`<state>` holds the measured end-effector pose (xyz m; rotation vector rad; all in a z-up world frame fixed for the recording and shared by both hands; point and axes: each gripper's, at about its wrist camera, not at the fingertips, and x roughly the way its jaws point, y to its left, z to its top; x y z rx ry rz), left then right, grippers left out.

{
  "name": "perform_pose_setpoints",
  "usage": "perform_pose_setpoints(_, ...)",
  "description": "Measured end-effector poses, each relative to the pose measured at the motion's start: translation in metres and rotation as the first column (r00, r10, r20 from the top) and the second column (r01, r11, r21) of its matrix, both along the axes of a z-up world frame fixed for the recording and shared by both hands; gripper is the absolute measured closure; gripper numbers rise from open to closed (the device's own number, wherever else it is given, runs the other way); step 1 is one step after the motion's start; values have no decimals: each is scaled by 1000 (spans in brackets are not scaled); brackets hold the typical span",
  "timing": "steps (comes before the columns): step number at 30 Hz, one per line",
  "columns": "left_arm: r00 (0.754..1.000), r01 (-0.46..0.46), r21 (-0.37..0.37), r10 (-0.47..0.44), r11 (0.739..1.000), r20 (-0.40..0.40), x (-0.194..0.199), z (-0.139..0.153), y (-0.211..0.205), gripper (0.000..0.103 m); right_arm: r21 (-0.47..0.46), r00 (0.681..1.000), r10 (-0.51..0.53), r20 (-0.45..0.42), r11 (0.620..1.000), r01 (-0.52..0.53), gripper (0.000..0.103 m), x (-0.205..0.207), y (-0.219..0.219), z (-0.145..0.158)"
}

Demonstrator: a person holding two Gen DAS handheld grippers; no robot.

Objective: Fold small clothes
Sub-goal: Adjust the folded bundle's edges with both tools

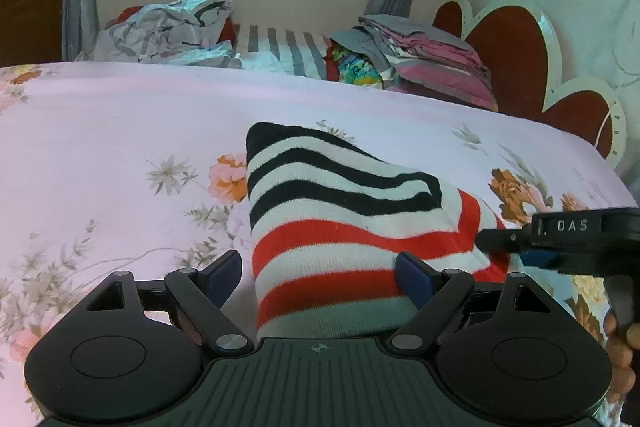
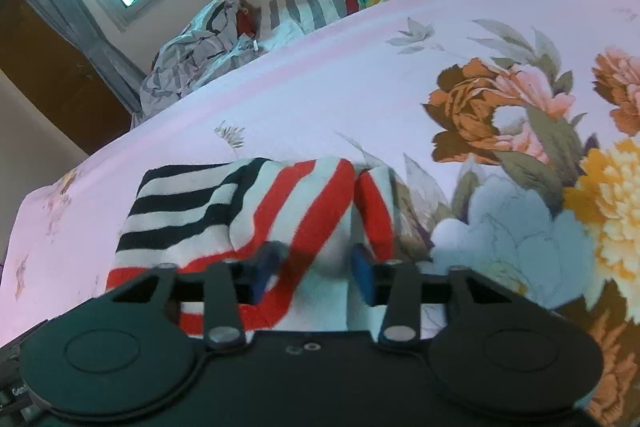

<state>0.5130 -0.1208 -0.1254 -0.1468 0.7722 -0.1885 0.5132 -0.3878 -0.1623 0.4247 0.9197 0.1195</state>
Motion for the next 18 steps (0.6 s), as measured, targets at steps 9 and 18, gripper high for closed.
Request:
perform_pose_setpoints(9, 1000, 5, -37, -6, 999, -27, 9, -14, -4, 20, -94, 993, 44, 110, 995, -34, 93, -15, 9, 11)
perform_pose_setpoints(18, 998, 37, -44, -39, 998, -40, 2, -20, -14, 20, -219, 995, 54, 88, 975, -34, 93, -20, -3, -10)
